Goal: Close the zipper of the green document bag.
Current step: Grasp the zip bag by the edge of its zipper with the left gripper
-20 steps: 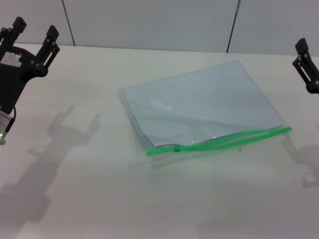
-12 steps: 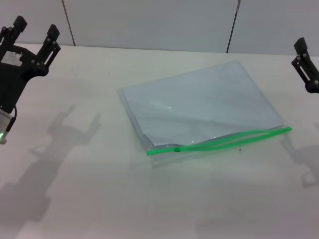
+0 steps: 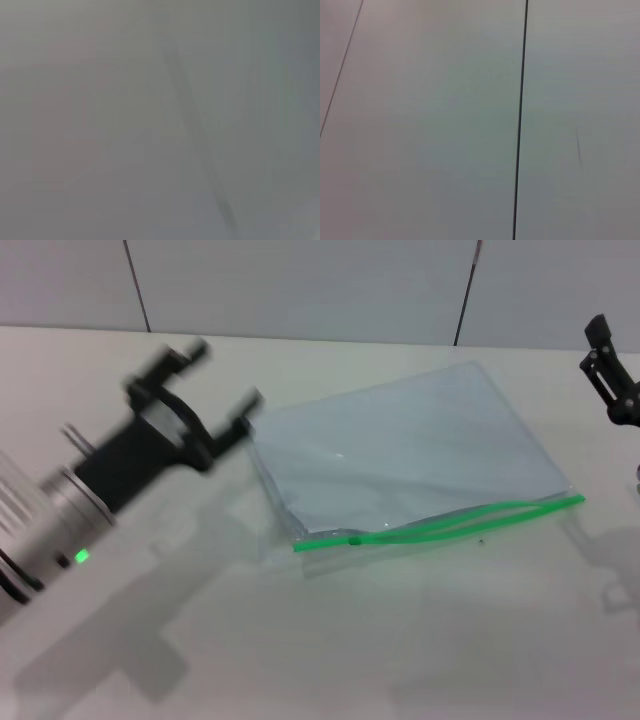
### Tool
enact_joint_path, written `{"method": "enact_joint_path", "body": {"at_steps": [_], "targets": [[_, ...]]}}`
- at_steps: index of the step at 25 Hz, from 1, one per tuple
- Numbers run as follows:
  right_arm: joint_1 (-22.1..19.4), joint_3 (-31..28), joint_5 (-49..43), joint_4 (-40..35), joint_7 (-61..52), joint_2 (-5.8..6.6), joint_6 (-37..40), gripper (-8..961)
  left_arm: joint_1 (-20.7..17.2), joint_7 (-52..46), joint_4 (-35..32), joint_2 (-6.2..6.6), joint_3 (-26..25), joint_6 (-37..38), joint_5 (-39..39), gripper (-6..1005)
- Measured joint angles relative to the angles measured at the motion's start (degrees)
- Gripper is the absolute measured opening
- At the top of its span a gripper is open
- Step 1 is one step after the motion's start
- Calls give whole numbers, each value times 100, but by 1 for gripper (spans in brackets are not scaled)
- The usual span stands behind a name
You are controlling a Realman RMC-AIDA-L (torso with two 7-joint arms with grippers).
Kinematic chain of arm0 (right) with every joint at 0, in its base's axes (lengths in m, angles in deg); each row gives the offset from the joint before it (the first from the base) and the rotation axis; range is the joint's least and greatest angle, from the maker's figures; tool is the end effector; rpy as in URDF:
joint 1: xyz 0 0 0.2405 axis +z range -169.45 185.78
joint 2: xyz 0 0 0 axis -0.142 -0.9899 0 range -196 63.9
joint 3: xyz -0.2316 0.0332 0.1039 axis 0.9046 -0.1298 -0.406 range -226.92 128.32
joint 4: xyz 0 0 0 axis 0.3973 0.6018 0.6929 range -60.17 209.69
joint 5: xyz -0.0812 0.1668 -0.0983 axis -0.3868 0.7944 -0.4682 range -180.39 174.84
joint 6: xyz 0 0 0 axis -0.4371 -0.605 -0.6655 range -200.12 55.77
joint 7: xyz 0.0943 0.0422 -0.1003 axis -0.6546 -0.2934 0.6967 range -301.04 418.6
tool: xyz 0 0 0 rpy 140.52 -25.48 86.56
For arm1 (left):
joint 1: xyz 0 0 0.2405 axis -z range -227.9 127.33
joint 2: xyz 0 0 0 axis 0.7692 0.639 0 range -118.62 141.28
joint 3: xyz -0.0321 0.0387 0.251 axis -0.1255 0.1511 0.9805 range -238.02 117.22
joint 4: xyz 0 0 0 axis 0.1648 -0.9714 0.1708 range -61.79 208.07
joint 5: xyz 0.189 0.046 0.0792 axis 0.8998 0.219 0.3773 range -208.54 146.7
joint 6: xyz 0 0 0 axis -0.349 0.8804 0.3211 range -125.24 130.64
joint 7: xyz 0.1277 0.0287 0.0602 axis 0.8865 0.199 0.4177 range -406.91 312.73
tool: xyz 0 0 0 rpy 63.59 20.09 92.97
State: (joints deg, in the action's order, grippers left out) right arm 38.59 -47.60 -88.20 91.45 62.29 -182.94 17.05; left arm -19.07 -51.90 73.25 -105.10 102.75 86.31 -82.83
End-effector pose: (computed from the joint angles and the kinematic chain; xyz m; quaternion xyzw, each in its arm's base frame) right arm 0.2625 0.3188 -0.0168 -0.6950 0.0769 0.3977 0.5941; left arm -0.2806 0.3259 -0.0202 -0.8277 0.0306 -0.3032 0.4711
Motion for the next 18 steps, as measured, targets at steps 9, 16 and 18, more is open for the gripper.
{"method": "enact_joint_path", "body": {"at_steps": [9,16,18], "targets": [[16,-4,0,0,0,0,-6,892,-196,2140,-319,-13,59,-547,1739,754],[36,-2,0,0,0,0,-12,892,-343,2724,-374,-14,59,-777,2141,754],[49,3,-5,0,0,0,-12,892,-344,2783,-383,-16,58,-930,2161,754]]}}
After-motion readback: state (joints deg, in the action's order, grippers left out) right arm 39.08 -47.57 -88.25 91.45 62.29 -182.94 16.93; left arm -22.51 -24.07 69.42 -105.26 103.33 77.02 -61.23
